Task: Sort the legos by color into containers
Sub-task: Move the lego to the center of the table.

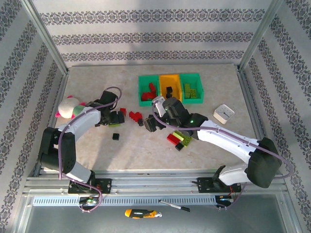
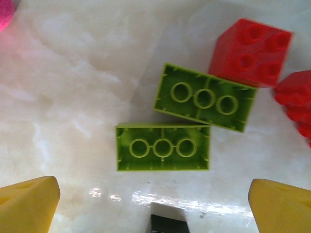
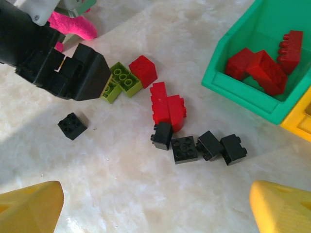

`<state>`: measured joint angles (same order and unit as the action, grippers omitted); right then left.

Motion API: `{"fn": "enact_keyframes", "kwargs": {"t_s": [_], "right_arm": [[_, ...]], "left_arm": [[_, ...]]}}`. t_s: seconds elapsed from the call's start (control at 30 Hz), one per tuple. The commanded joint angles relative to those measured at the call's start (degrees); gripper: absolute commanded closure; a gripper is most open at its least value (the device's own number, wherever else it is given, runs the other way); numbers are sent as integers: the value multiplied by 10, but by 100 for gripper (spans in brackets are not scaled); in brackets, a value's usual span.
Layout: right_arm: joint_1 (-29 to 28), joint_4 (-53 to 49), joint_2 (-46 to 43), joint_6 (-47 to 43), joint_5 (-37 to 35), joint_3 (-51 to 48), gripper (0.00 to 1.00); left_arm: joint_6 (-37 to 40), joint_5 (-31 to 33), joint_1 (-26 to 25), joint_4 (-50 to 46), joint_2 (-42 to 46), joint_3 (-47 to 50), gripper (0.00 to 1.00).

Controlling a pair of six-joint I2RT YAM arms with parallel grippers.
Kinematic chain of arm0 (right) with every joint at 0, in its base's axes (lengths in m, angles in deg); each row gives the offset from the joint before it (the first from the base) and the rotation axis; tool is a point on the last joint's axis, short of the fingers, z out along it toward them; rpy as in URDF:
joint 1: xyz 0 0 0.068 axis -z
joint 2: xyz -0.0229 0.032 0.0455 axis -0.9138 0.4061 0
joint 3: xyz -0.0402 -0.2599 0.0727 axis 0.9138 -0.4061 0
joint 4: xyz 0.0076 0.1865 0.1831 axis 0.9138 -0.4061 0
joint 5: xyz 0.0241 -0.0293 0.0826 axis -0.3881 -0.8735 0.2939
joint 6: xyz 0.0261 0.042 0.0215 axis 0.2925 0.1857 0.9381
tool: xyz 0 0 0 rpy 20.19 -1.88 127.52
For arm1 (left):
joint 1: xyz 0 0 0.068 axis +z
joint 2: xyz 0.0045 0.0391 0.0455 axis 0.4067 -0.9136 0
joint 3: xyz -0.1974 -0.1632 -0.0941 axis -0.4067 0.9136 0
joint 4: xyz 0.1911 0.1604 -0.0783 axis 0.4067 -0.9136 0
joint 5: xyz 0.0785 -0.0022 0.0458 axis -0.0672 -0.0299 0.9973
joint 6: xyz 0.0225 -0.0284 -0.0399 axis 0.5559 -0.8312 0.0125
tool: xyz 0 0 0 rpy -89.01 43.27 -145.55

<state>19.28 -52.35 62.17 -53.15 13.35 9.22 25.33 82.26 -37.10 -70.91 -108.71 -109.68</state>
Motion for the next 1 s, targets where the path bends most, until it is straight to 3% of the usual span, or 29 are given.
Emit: {"fn": "enact_keyframes", "kwargs": {"t_s": [0.0,0.27,0.47,0.73,0.97], "right_arm": [[-9,15,2,2,9,18,2],[-12,13,-9,9,-4,9,2],[-13,13,-10,13,-8,5,2],[-13,18,2,13,-4,11,2],[-13,21,-7,19,-4,5,3]], "left_arm": [[-6,-24,15,40,-18,6,3],[19,-33,20,61,-93,-16,9],[22,-94,15,69,-105,-22,15],[34,-105,-22,44,-106,-31,32],[31,-112,-88,25,-93,-25,33]]}}
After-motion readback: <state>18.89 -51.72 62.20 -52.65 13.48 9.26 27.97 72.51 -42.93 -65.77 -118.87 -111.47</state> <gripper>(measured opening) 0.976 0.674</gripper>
